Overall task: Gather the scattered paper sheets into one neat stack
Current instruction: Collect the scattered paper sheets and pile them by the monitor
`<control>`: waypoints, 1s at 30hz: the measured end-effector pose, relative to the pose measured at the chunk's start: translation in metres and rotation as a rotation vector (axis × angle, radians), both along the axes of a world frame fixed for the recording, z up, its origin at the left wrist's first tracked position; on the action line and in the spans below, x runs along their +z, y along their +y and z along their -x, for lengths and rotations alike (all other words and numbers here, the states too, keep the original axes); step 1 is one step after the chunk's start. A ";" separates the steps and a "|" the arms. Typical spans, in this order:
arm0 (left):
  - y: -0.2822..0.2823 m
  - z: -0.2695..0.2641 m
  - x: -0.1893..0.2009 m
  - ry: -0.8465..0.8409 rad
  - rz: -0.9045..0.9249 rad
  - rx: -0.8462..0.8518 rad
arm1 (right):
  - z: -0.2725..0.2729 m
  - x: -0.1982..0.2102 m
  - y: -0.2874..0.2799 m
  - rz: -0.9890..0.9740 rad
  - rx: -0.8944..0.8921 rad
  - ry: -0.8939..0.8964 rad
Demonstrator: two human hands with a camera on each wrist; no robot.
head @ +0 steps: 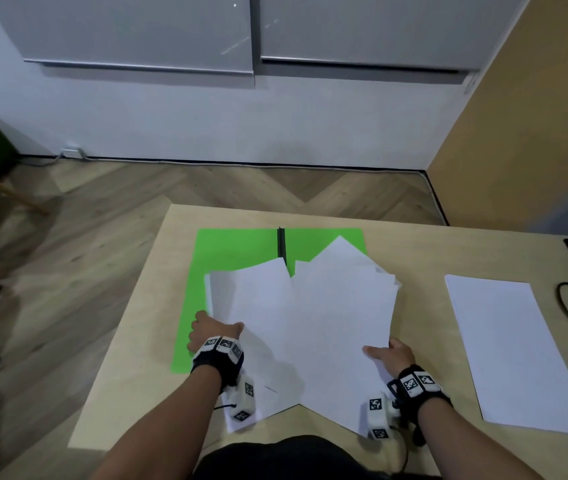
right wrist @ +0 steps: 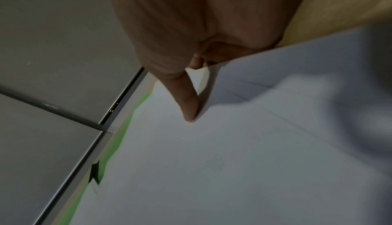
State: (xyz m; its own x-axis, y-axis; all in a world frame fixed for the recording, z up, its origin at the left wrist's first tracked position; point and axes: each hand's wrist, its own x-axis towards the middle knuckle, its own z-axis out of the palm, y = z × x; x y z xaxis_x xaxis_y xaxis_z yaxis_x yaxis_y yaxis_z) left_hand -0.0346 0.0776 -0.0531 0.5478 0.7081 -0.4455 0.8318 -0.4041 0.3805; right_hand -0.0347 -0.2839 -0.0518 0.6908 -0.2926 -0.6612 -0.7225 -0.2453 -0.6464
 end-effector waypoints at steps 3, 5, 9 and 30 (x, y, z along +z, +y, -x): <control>0.004 -0.001 -0.003 -0.142 0.064 0.055 | -0.002 -0.002 -0.001 0.033 0.013 -0.024; 0.004 0.000 -0.001 -0.259 0.147 0.089 | -0.001 -0.002 -0.001 0.038 0.016 -0.030; 0.007 0.003 0.002 -0.408 0.161 0.041 | 0.000 0.004 0.002 0.026 0.015 -0.058; -0.031 -0.002 0.030 -0.383 0.550 -0.095 | -0.011 0.004 0.054 -0.031 0.172 -0.083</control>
